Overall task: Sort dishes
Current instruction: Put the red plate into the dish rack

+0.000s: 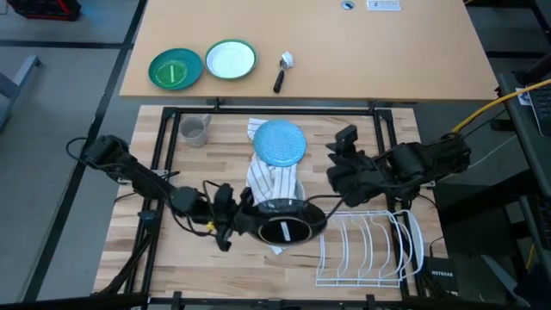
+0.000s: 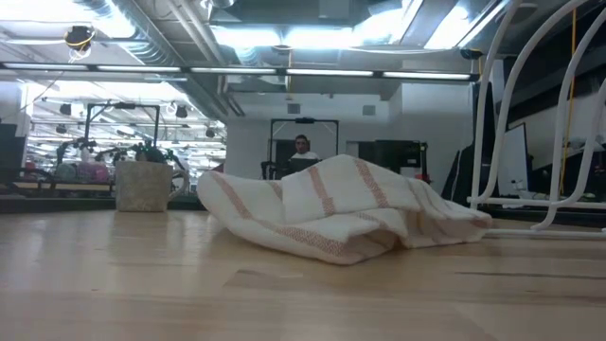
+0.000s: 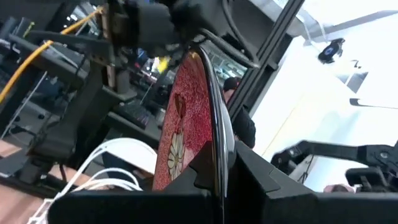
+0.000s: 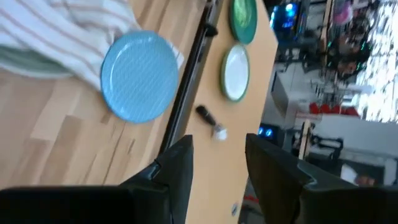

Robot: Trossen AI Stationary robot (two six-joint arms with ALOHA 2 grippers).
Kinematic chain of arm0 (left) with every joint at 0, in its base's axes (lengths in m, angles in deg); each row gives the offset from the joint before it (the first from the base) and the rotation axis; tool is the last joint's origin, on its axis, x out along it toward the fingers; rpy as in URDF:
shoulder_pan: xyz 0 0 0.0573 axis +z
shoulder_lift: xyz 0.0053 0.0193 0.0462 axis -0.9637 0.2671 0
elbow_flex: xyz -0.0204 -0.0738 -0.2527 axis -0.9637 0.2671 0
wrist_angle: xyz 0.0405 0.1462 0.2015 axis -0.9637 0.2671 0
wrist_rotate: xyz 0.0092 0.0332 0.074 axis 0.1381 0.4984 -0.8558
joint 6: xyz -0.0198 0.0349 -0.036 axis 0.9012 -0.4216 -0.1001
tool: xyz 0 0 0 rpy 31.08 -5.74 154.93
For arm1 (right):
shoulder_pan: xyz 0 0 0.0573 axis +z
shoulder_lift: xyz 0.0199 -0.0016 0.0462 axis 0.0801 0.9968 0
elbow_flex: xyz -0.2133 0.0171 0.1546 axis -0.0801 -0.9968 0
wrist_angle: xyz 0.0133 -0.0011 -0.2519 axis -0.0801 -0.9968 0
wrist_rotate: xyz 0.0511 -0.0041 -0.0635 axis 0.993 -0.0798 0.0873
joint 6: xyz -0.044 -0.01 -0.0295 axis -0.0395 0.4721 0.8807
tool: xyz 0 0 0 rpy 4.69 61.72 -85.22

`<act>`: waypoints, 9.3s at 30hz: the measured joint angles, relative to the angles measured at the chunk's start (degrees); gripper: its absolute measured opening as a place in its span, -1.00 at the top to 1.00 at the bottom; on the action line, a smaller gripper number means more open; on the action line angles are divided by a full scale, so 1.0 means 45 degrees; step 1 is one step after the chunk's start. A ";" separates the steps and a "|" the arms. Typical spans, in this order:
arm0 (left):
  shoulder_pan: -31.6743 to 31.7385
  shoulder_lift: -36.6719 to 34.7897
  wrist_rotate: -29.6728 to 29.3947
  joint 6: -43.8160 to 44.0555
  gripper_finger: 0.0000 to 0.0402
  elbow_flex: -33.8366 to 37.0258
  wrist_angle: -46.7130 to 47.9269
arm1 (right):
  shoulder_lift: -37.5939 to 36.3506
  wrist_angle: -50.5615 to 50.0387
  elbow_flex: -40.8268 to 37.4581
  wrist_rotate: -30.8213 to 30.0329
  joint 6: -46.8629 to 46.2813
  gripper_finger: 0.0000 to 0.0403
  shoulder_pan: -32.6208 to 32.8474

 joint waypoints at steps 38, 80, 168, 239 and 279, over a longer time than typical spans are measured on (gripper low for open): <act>0.0640 0.7395 -0.4581 0.5600 0.91 -0.8937 0.2949 | -0.6337 0.0653 -1.1528 0.1758 -0.9045 0.26 0.6572; 0.0245 0.7487 -0.5589 0.3548 0.91 -1.0053 0.3990 | -0.5749 0.2333 -0.8078 0.5314 -0.8665 0.26 0.7593; 0.0870 0.6814 -0.5548 -0.0973 0.91 -1.0039 0.1895 | -0.2159 0.1189 -0.7334 0.4254 -0.8362 0.26 0.7572; 0.0685 0.6768 -0.5523 -0.2068 0.90 -1.0035 0.2379 | -0.0356 -0.0019 -0.4460 0.8649 -0.9711 0.26 0.9669; 0.0685 0.6749 -0.5521 -0.2735 0.90 -1.0030 0.4249 | -0.0395 -0.0048 -0.6450 0.3763 -0.6457 0.93 0.7406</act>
